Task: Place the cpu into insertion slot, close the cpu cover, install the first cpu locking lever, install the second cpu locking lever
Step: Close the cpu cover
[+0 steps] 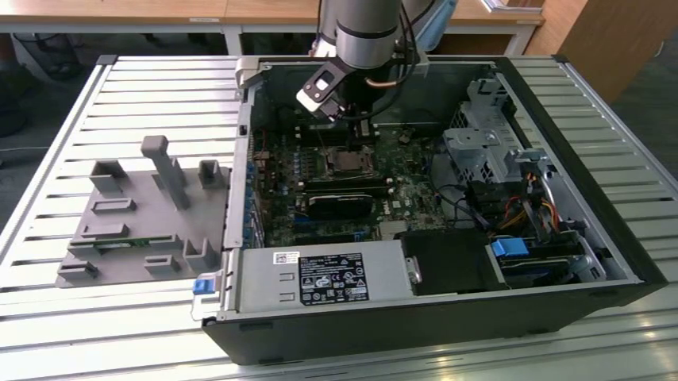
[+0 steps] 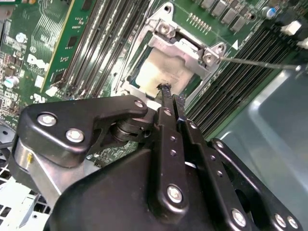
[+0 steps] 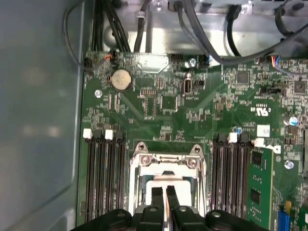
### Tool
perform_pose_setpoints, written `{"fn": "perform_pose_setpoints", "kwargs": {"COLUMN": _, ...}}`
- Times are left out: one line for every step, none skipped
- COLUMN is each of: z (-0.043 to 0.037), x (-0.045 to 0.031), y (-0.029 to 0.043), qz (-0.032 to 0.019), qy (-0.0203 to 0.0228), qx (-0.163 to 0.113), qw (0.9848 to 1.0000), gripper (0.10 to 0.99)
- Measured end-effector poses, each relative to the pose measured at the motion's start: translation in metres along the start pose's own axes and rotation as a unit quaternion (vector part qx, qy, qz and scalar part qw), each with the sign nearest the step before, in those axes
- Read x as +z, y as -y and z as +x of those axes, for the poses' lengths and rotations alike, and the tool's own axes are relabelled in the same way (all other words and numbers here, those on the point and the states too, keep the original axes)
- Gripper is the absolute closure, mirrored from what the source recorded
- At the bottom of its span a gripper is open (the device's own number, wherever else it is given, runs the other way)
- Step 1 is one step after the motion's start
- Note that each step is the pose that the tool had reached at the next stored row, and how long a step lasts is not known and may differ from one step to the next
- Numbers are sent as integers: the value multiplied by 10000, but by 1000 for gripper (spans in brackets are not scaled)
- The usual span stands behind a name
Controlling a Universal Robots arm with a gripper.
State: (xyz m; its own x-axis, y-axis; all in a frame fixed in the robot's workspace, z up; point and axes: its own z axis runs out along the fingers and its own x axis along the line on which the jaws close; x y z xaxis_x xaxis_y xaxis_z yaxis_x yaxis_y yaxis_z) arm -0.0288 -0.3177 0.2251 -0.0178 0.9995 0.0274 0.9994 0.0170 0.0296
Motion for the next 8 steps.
{"fn": "perform_pose_setpoints", "kwargs": {"z": 0, "x": 0, "y": 5, "qz": 0, "qy": 0, "qx": 0, "qw": 10000, "gripper": 918}}
{"fn": "perform_pose_setpoints", "kwargs": {"z": 0, "x": 0, "y": 7, "qz": 1, "qy": 1, "qx": 0, "qw": 10000, "gripper": 918}}
{"fn": "perform_pose_setpoints", "kwargs": {"z": 0, "x": 0, "y": 8, "qz": 0, "qy": 1, "qx": -1, "qw": 10000, "gripper": 918}}
{"fn": "perform_pose_setpoints", "kwargs": {"z": 0, "x": 1, "y": 10, "qz": 0, "qy": 0, "qx": -1, "qw": 10000, "gripper": 918}}
{"fn": "perform_pose_setpoints", "kwargs": {"z": 0, "x": 0, "y": 12, "qz": 0, "qy": 0, "qx": 0, "qw": 10000, "gripper": 918}}
{"fn": "perform_pose_setpoints", "kwargs": {"z": 0, "x": 0, "y": 13, "qz": 0, "qy": 0, "qx": 0, "qw": 10000, "gripper": 918}}
{"fn": "perform_pose_setpoints", "kwargs": {"z": 0, "x": 1, "y": 13, "qz": 0, "qy": 0, "qx": -1, "qw": 10000, "gripper": 918}}
{"fn": "perform_pose_setpoints", "kwargs": {"z": 0, "x": 1, "y": 14, "qz": 0, "qy": 0, "qx": -1, "qw": 10000, "gripper": 918}}
